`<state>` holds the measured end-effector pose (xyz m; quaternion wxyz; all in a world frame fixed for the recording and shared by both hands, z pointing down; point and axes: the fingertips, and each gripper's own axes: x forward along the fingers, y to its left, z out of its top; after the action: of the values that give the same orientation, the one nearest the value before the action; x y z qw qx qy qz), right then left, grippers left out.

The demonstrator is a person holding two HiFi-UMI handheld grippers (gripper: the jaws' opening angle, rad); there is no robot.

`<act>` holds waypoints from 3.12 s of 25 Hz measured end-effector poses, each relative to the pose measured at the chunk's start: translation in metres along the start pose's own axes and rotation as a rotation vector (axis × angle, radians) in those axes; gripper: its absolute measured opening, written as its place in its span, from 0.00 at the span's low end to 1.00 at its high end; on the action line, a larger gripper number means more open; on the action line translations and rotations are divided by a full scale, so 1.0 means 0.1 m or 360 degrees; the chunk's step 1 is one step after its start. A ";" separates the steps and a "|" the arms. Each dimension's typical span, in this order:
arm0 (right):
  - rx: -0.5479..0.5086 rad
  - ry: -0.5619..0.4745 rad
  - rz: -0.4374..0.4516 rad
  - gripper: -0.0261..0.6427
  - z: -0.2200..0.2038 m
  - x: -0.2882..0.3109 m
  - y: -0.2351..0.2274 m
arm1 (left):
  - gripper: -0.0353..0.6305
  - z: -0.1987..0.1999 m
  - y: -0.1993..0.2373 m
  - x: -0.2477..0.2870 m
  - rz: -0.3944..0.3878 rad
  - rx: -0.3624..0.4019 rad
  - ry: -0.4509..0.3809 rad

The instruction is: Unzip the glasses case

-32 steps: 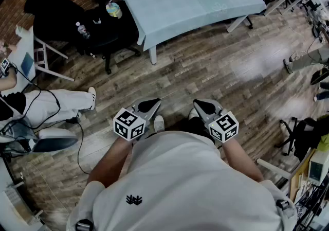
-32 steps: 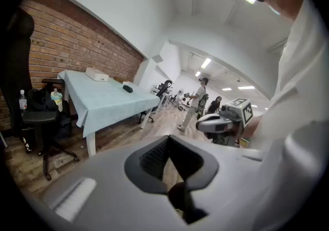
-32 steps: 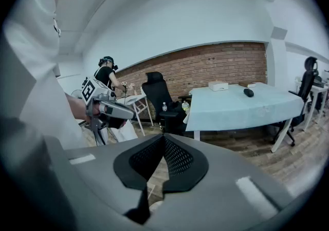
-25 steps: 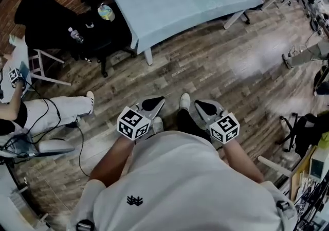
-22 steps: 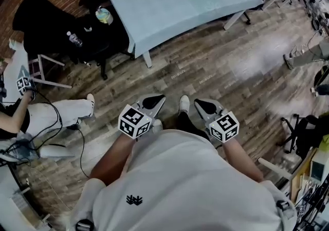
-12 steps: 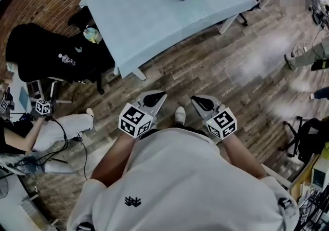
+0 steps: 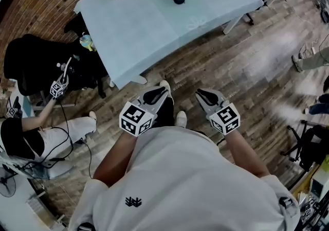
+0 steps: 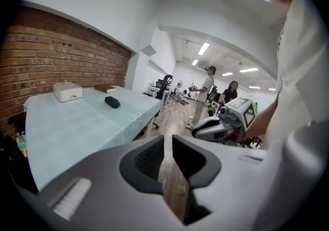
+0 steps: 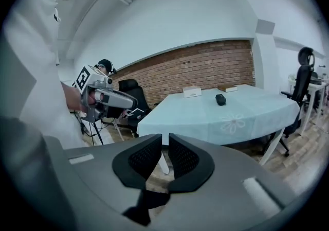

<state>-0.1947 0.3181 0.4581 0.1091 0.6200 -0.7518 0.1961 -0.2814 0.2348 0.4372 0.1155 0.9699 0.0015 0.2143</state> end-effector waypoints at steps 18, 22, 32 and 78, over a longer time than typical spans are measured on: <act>-0.0075 0.0113 -0.0297 0.09 0.97 1.33 -1.84 | 0.20 1.37 2.02 1.45 -0.0116 0.0165 -0.0004; -0.0102 0.0154 -0.0314 0.09 1.07 1.63 -2.25 | 0.20 1.57 2.42 1.78 -0.0073 0.0129 -0.0016; -0.0106 0.0275 -0.0142 0.09 1.09 2.53 -3.23 | 0.20 1.85 3.20 2.69 0.0115 0.0066 0.0119; -0.0249 0.0572 0.0194 0.08 0.77 3.55 -4.10 | 0.20 1.67 4.04 4.29 0.0221 0.0216 0.0567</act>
<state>0.1371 -0.0939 0.5991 0.2772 0.5181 -0.7693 0.2508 0.1585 -0.1735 0.5586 0.0327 0.9199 -0.0305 0.3895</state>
